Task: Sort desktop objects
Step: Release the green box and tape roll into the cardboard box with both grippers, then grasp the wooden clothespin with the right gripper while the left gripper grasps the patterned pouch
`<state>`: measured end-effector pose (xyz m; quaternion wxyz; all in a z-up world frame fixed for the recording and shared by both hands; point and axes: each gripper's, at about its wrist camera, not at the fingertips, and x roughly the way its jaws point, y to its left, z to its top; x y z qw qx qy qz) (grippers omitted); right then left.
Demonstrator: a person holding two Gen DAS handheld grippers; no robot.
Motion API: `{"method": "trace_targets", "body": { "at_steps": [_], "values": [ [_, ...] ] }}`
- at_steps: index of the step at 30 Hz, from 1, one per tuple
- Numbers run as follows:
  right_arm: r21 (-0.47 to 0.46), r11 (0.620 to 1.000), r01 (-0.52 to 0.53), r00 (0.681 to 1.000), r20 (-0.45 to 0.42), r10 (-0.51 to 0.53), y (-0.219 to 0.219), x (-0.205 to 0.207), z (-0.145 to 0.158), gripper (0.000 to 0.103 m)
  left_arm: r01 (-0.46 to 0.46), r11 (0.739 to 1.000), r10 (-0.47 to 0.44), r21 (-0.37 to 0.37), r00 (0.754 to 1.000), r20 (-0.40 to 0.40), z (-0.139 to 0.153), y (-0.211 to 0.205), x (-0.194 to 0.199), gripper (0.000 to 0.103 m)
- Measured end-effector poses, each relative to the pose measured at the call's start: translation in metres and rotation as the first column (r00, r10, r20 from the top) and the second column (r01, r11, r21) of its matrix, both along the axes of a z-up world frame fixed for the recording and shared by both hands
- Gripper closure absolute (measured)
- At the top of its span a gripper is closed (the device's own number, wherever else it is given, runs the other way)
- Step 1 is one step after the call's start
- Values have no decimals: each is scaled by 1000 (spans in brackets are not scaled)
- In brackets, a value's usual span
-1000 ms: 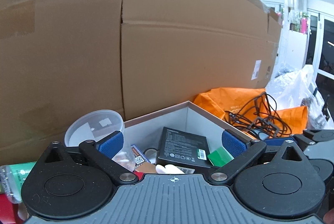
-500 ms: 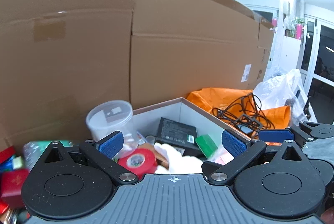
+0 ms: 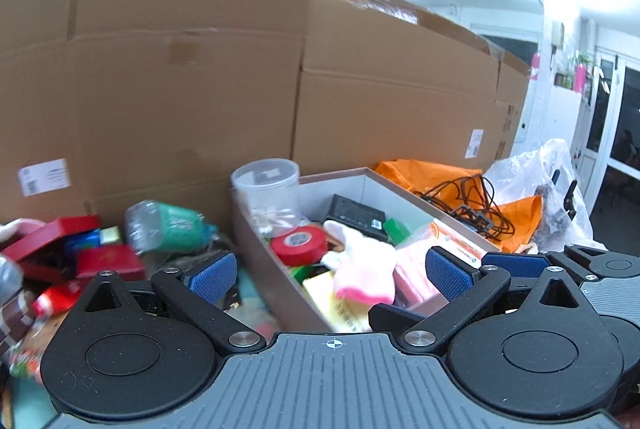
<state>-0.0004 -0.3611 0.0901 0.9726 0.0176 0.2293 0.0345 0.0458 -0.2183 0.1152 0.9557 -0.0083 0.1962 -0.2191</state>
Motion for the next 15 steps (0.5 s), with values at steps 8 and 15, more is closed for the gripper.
{"method": "trace_targets", "body": {
  "at_steps": [8,15],
  "values": [
    [18,991,-129,992,-4,129,70,-37,-26,0,-103,994,102,-40,995,-17,-31,77,-57,0],
    [15,966,-260,964,-48,260,152,-42,-76,0,-259,962,249,-82,962,-113,-86,162,-83,0]
  ]
}}
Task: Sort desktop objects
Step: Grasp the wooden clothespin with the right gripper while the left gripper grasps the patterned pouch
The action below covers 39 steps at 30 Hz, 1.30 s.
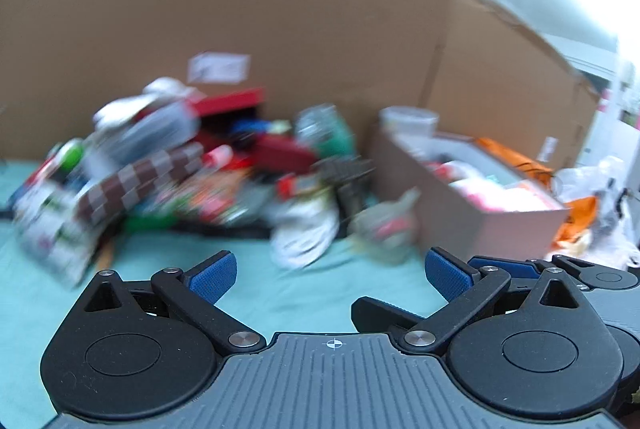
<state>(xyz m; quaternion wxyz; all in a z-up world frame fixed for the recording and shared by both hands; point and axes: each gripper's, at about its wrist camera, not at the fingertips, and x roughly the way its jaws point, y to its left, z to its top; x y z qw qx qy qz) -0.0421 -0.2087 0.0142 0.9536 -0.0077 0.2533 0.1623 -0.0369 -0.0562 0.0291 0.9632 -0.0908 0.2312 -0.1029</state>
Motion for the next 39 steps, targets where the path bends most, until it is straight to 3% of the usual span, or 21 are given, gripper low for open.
{"method": "trace_targets", "body": {
  "at_steps": [7,13,16,21,27,31,36,39],
  "values": [
    [-5,994,-105,994,-36,105,65,23,-21,0,-125,992,125,30,992,14,-19,77,-2,0],
    [34,988,-148,988,-48,149,104,49,-30,0,-242,969,243,44,970,-5,-27,144,14,0],
    [42,986,-162,984,-68,164,122,64,-40,0,-308,951,309,31,951,-28,-34,177,25,0],
    [35,983,-178,978,-107,181,152,88,-54,1,-386,921,379,-60,920,-98,-51,221,52,0],
    [5,977,-213,967,-141,211,177,106,-71,8,-409,908,389,-95,904,-177,-73,238,83,12],
    [24,977,-210,961,-178,211,186,117,-80,16,-390,909,357,-149,911,-206,-79,239,92,12],
    [-8,981,-195,969,-158,191,193,123,-84,21,-377,915,344,-146,916,-209,-80,234,107,13],
    [-37,981,-191,973,-140,184,196,124,-83,31,-372,918,340,-136,916,-215,-80,235,111,25]
  ]
}}
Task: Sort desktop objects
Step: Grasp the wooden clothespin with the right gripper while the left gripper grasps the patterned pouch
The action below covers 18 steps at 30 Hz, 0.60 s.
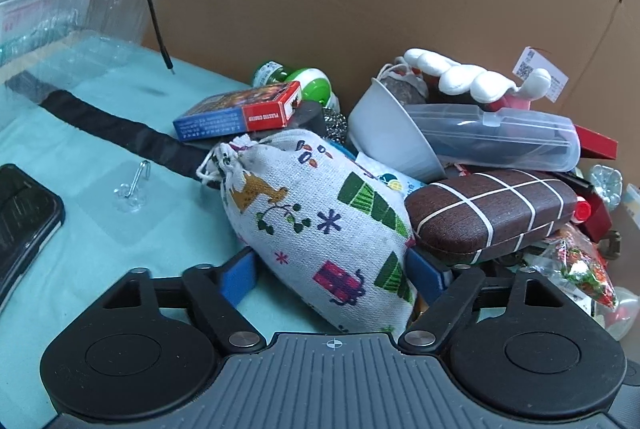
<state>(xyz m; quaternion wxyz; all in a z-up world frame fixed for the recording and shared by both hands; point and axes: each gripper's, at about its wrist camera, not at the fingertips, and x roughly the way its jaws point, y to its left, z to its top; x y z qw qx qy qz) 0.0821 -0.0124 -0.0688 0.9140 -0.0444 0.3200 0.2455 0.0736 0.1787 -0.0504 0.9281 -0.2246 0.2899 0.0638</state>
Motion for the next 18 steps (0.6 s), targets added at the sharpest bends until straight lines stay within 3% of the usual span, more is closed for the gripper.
{"method": "trace_targets", "body": {
  "at_steps": [2,3,4,5,6,12,18],
  "values": [
    [-18,1000,-7,1000,15,7,2,-1,0,45,9,1000,-9,2,1000,-8,1,0,-1,35],
    [-27,1000,-9,1000,23,9,4,-2,1,56,13,1000,-13,9,1000,-9,2,0,-2,40],
    [-37,999,-20,999,28,21,5,-2,0,76,18,1000,-18,20,1000,-7,4,-1,-4,43],
    [-42,999,-31,999,27,32,5,-3,1,86,27,999,-27,27,1000,-6,5,-1,-6,49],
    [-40,999,-36,999,21,37,5,-4,1,89,40,999,-40,32,999,-6,6,-1,-9,53],
    [-6,999,-49,999,-16,49,-9,-19,5,90,118,992,-118,31,993,-20,12,8,-30,62],
    [-10,999,-41,999,-24,41,-37,-43,9,90,207,978,-206,28,977,-51,18,15,-68,63]
  ]
}}
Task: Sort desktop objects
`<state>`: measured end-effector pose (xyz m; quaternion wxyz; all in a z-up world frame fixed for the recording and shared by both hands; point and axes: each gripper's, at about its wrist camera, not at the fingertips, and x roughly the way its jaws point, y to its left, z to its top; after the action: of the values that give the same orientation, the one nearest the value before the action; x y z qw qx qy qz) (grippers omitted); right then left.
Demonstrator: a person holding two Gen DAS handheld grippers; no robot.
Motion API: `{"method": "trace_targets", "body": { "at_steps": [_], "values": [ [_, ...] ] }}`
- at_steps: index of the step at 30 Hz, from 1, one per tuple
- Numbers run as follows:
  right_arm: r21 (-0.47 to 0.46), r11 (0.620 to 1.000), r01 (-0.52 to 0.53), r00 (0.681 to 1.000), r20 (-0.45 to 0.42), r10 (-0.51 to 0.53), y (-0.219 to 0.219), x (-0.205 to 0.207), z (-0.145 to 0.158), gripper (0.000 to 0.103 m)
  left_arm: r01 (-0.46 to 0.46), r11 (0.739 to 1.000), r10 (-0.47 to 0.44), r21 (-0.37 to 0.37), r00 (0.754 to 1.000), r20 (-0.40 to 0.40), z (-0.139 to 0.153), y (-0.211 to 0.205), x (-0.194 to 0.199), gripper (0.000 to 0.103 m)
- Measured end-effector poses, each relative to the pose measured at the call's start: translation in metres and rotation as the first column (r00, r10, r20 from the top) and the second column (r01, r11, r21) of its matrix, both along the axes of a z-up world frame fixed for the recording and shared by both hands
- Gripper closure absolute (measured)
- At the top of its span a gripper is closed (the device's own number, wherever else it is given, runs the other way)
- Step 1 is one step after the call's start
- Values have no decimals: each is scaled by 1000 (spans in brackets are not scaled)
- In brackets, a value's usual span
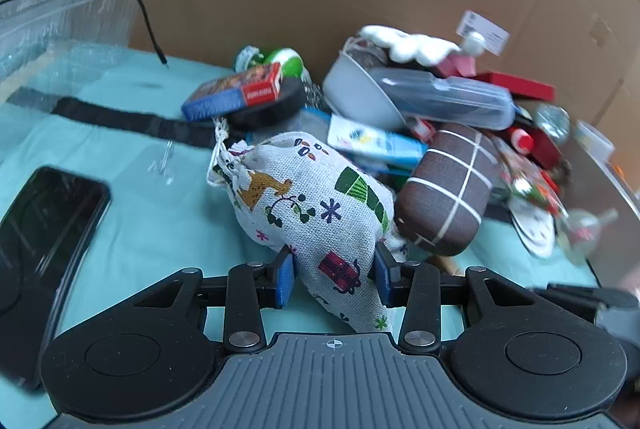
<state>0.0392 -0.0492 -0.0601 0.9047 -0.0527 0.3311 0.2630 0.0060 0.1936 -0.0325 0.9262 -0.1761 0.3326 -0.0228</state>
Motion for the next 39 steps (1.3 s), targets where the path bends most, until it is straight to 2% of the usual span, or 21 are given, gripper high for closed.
{"method": "trace_targets", "body": {
  "at_steps": [5,10,13,14,15,16,17,18,20,22,29,34,36,39],
  "values": [
    [-3,1000,10,1000,-3,-10,-23,-21,4,90,82,997,-83,-11,996,-34,5,4,-35,63],
    [4,1000,28,1000,-2,-28,-39,-42,9,90,101,995,-102,-22,993,-57,9,5,-69,64],
    [10,999,34,999,0,-34,-45,-52,10,90,81,995,-85,-51,994,-67,8,10,-84,64],
    [10,999,34,999,1,-34,-46,-54,10,90,69,996,-73,-63,995,-63,7,11,-87,59],
    [10,999,33,999,-1,-33,-47,-56,10,90,57,995,-61,-82,997,-53,8,13,-90,47],
    [11,999,30,1000,-4,-30,-48,-55,10,90,36,995,-40,-95,998,-42,9,13,-92,47],
    [13,999,30,1000,-7,-30,-48,-55,9,90,17,994,-20,-104,999,-30,11,13,-93,42],
    [14,999,30,999,-11,-30,-48,-55,8,90,4,994,-7,-110,1000,-19,12,12,-93,32],
    [16,1000,25,1000,-16,-25,-48,-55,6,90,-33,995,33,-99,999,-1,14,7,-89,22],
    [19,1000,17,1000,-15,-17,-49,-57,5,89,-49,996,49,-70,999,3,14,1,-83,20],
    [25,999,32,999,-21,-31,-51,-54,5,89,-108,991,106,-78,994,-26,4,-5,-61,9],
    [32,999,32,999,-26,-31,-50,-50,2,87,-143,985,138,-92,989,-49,-5,-2,-50,8],
    [34,999,31,999,-26,-30,-50,-49,2,87,-137,989,135,-50,990,-44,-4,-5,-47,25],
    [37,999,32,999,-29,-31,-51,-47,2,85,-92,996,92,10,995,-27,1,-12,-43,35]
  ]
}}
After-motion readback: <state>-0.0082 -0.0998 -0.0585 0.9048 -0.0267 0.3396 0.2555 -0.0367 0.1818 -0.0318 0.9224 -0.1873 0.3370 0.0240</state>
